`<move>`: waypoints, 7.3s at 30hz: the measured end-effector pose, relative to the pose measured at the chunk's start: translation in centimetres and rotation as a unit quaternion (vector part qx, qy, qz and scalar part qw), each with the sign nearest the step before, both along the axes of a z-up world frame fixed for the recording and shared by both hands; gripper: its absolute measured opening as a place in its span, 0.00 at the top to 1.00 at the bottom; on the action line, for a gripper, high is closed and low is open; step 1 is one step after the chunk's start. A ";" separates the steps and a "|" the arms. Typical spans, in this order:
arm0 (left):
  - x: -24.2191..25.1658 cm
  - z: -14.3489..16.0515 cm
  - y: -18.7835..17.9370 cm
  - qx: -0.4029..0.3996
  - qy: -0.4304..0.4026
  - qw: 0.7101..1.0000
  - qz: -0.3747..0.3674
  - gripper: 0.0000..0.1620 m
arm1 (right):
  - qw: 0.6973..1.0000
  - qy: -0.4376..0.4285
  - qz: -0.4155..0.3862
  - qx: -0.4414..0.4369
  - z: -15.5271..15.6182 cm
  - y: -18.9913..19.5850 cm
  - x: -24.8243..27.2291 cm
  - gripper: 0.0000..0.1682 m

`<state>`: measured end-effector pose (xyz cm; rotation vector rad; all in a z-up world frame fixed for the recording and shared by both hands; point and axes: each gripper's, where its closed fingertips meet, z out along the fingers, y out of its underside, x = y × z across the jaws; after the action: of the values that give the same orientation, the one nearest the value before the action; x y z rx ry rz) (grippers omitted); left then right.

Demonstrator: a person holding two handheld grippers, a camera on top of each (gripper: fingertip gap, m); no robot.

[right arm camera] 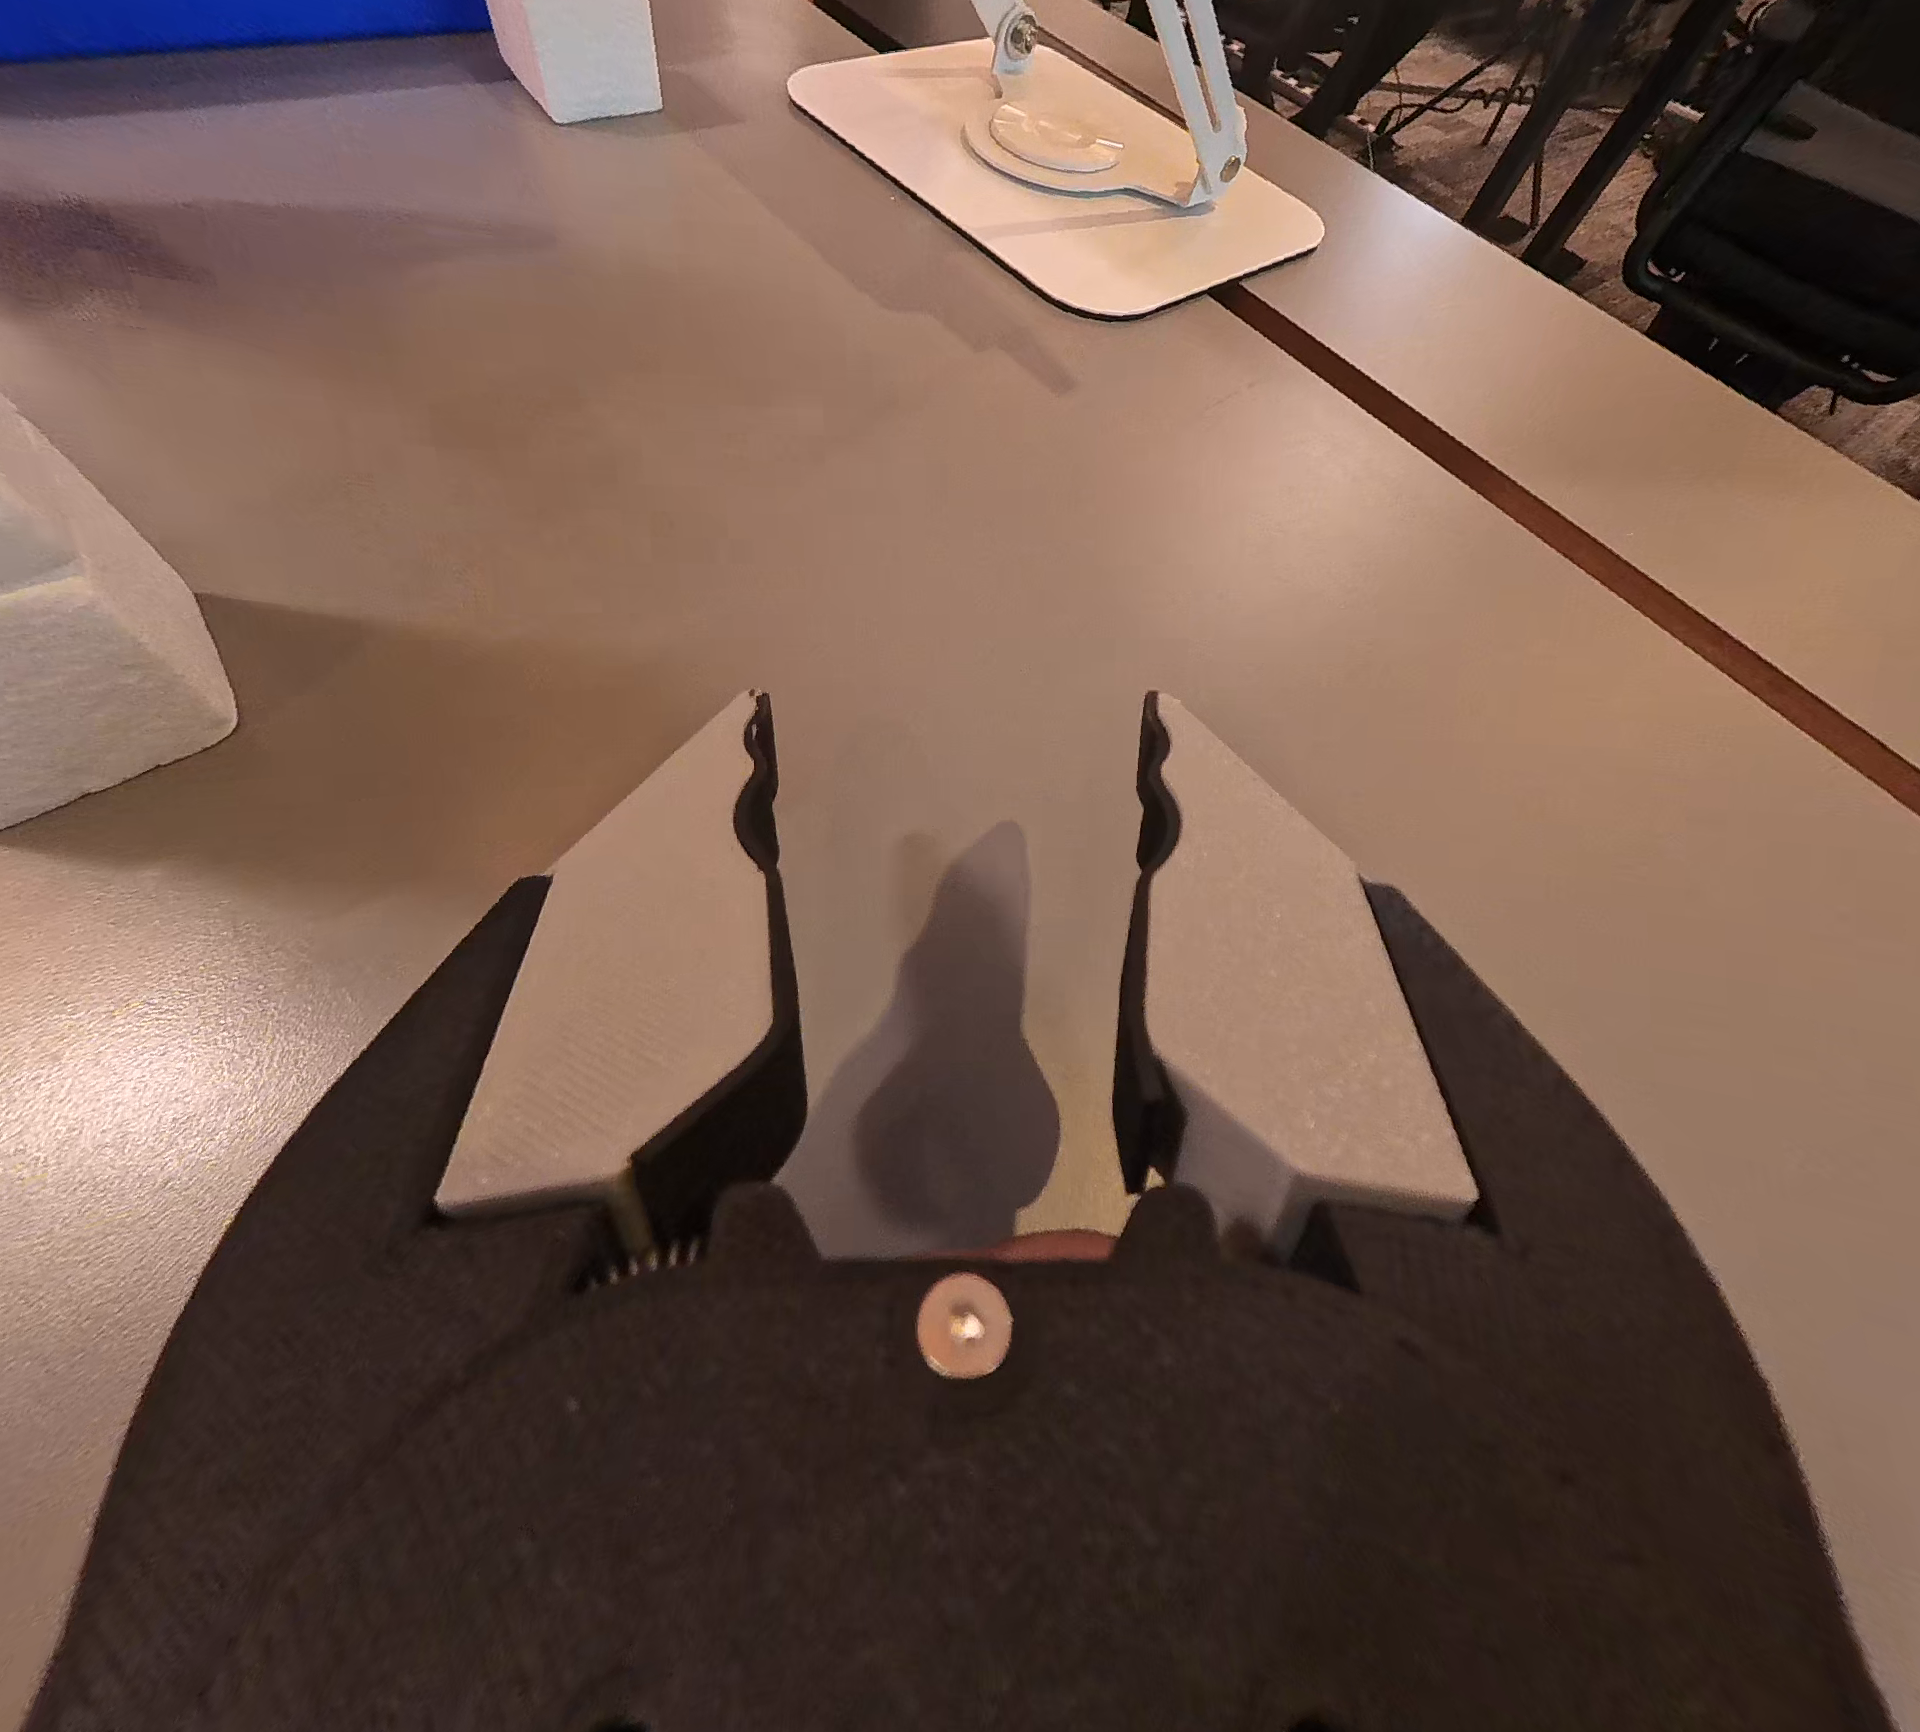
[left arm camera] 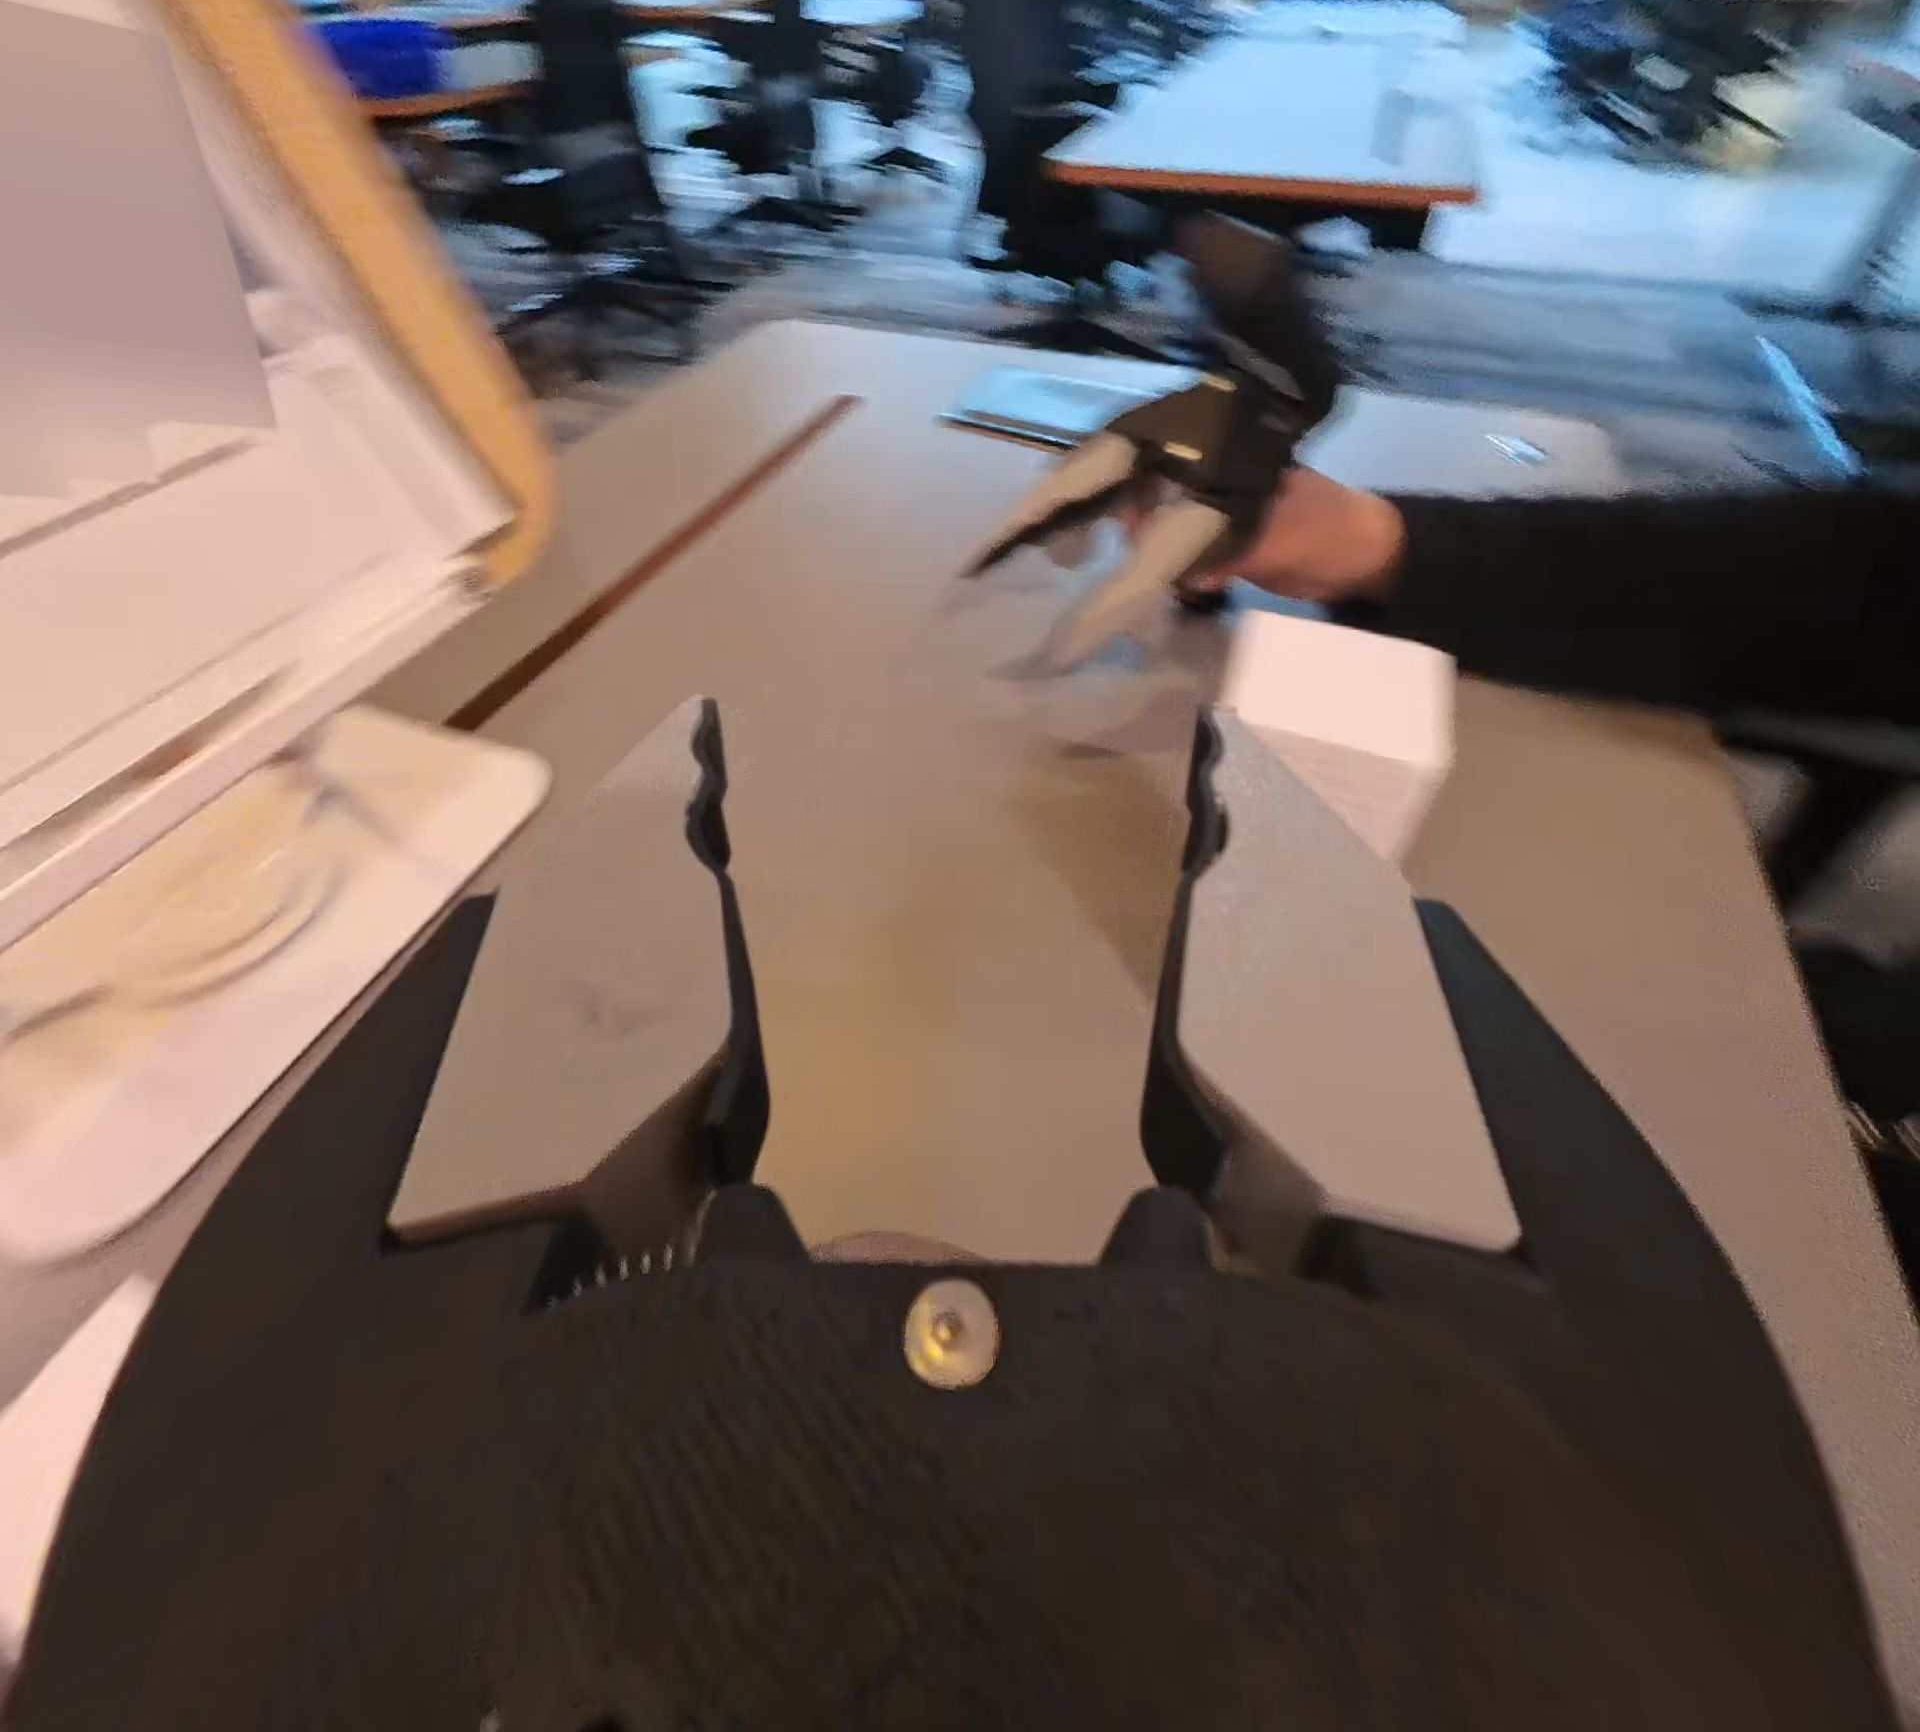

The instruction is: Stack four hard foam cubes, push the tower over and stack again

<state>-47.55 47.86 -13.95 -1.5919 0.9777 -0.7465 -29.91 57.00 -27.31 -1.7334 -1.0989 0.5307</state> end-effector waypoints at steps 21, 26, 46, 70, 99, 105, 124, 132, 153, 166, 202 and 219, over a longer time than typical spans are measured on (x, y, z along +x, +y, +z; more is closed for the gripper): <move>-18.8 -12.3 13.5 -0.115 0.050 0.818 0.562 0.45 | 1.000 -0.011 0.003 0.002 -0.3 -0.1 -0.2 0.60; -18.6 -16.9 13.7 -0.201 0.097 0.808 0.546 0.64 | 1.000 -0.009 0.002 0.001 -0.2 -0.1 -0.2 0.60; -7.4 -8.1 10.1 -0.063 0.083 0.943 0.317 0.65 | 1.000 -0.010 0.007 -0.002 -0.3 -0.5 -0.3 0.60; 7.6 -0.9 -6.8 -0.051 0.246 0.951 -0.181 0.64 | 1.000 -0.004 0.009 -0.010 -0.3 -0.7 -0.3 0.60; 7.8 -2.9 -6.2 -0.068 0.227 0.953 -0.191 0.53 | 1.000 -0.012 0.011 -0.013 -0.5 -0.7 -0.4 0.60; 7.5 -3.1 -6.4 -0.066 0.230 0.953 -0.185 0.54 | 1.000 -0.012 0.011 -0.011 -0.5 -0.7 -0.4 0.60; 7.5 -2.8 -6.9 -0.062 0.227 0.954 -0.183 0.56 | 1.000 -0.010 0.010 -0.010 -0.4 -0.7 -0.4 0.60; 7.6 -2.4 -6.8 -0.064 0.206 0.959 -0.182 0.65 | 1.000 -0.012 0.011 -0.011 -0.5 -0.7 -0.4 0.60; 8.1 -2.4 -6.6 -0.083 0.186 0.964 -0.170 0.65 | 1.000 -0.013 0.012 -0.010 -0.5 -0.8 -0.4 0.60; 7.4 -2.0 -6.0 -0.081 0.168 0.972 -0.143 0.45 | 1.000 -0.013 0.012 -0.010 -0.5 -0.8 -0.4 0.60; -7.3 -13.1 -0.4 -0.102 0.073 0.937 0.325 0.96 | 0.951 -0.059 0.304 0.027 0.7 -13.0 -4.1 1.00; -9.9 -14.1 -0.2 -0.125 0.092 0.911 0.381 0.97 | 0.878 -0.082 0.469 0.042 3.1 -23.2 -5.0 1.00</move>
<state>-57.50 47.65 -28.01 -2.0953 0.3156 -0.1736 -34.87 33.78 -24.16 -1.0818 -2.0537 0.9033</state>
